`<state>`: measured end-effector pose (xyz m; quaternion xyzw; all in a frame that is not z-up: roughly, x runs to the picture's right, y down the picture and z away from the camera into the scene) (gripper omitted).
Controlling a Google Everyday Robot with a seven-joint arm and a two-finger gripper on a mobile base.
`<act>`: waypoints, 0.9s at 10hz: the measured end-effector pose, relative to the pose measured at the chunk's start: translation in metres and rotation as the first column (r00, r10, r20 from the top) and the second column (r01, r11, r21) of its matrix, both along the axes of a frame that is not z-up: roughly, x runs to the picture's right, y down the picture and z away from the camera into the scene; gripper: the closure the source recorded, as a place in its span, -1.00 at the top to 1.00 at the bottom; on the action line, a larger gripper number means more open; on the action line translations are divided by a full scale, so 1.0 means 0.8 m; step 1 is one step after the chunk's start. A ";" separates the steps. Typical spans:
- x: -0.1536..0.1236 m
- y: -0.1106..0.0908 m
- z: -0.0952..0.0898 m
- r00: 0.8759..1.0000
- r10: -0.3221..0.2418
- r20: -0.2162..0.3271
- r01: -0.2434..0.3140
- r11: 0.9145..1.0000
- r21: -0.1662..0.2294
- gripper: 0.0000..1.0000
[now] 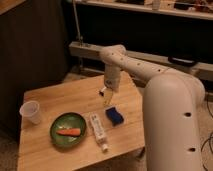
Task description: Move the arm in a circular motion
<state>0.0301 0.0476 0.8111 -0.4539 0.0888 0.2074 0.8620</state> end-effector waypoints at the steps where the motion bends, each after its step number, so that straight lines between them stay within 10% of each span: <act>1: 0.001 0.000 0.009 1.000 0.008 -0.015 -0.008 1.000 -0.007 0.60; 9: 0.105 0.012 0.024 0.977 0.115 -0.178 -0.114 0.993 0.012 0.60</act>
